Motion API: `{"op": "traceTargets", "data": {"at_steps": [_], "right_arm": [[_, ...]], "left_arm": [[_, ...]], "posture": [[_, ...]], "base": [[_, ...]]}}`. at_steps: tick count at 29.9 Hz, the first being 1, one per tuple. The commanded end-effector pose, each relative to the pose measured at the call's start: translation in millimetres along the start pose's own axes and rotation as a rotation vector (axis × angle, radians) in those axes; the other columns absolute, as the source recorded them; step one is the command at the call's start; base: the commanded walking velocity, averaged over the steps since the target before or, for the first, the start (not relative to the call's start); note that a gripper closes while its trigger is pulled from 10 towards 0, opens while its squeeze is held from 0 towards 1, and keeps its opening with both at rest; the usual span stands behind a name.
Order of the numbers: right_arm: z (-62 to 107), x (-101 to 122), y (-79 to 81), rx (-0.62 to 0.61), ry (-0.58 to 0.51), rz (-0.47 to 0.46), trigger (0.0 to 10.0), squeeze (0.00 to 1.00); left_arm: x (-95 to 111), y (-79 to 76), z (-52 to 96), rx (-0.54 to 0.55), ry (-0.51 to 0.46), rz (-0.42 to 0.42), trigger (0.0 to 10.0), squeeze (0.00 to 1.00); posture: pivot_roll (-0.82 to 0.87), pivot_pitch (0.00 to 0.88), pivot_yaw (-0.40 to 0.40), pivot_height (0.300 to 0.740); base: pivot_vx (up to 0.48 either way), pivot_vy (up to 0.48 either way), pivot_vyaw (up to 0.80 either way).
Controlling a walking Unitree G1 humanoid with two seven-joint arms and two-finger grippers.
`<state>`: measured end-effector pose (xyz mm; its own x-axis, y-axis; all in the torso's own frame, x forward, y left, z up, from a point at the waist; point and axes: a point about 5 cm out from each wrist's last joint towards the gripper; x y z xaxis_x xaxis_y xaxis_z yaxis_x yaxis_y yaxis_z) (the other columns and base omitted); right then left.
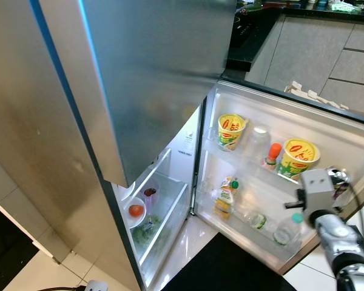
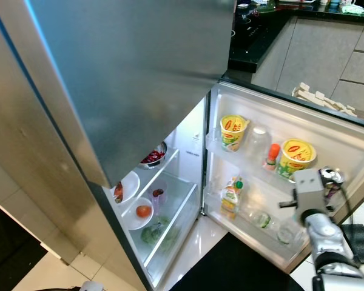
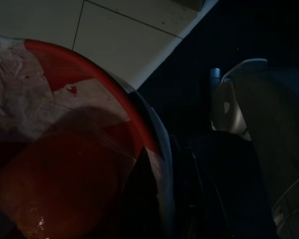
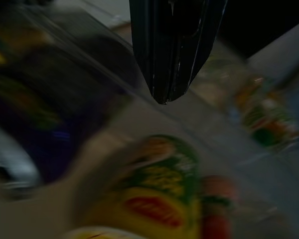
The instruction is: Restocking fridge
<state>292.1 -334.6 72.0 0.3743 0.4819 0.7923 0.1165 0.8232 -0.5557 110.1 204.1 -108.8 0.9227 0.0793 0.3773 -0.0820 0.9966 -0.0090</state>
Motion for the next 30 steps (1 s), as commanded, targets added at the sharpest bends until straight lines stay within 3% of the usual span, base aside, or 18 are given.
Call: {"op": "traceTargets", "data": {"at_steps": [1, 3, 8, 13, 18, 22, 26, 30], "right_arm": [[1.2, -5, -7.5, -0.046, 0.040, 0.021, 10.0, 0.00], [4.3, -12, -27.9, -0.136, 0.083, 0.044, 10.0, 0.00], [6.2, -16, -29.0, -0.132, 0.099, 0.034, 10.0, 0.00], [13.5, -34, 16.2, 0.039, 0.133, -0.059, 10.0, 0.00], [32.8, -61, 62.9, 0.207, 0.237, -0.094, 10.0, 0.00], [52.8, -81, 95.5, 0.317, 0.320, -0.086, 10.0, 0.00], [84.8, -106, 133.9, 0.447, 0.436, 0.028, 10.0, 0.00], [103.6, -119, 149.0, 0.507, 0.512, 0.023, 10.0, 0.00]], "left_arm": [[-6, -5.0, 0.0, -0.015, 0.019, -0.004, 10.0, 0.00], [-6, -3.7, 0.2, -0.012, 0.018, -0.004, 10.0, 0.00], [-6, -3.4, 0.2, -0.012, 0.019, -0.005, 10.0, 0.00], [-5, -6.3, -0.2, -0.018, 0.016, -0.005, 10.0, 0.00], [-5, -6.8, -0.4, -0.020, 0.015, -0.007, 10.0, 0.00], [-4, -6.4, -0.4, -0.020, 0.013, -0.003, 10.0, 0.00], [-4, -6.5, -0.4, -0.020, 0.013, 0.002, 10.0, 0.00], [-4, -7.0, -0.6, -0.022, 0.012, 0.000, 10.0, 0.00]], "posture": [[-0.03, 0.000, -0.001, 0.740], [-0.03, 0.000, 0.002, 0.740], [-0.03, 0.000, 0.002, 0.740], [-0.03, 0.000, 0.001, 0.740], [-0.03, 0.000, 0.001, 0.740], [-0.03, 0.000, -0.001, 0.740], [-0.03, 0.000, -0.001, 0.740], [-0.03, 0.000, -0.001, 0.740]], "base": [[0.000, 0.000, 0.00], [0.000, 0.000, 0.00], [0.000, 0.000, 0.00], [0.000, 0.000, 0.00], [0.000, 0.000, 0.00], [0.000, 0.000, 0.00], [0.000, 0.000, 0.00], [0.000, 0.000, 0.00]]}}
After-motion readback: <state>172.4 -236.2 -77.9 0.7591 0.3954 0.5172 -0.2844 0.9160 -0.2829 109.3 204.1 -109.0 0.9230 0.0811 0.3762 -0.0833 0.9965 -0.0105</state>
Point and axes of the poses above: a point about 5 cm out from each wrist's last joint towards the gripper, its own z axis pointing back from the gripper into the wrist, its own x axis along the axis of the wrist's last joint, y = z × x, and after that the axes turned 13 degrees about z, right-handed
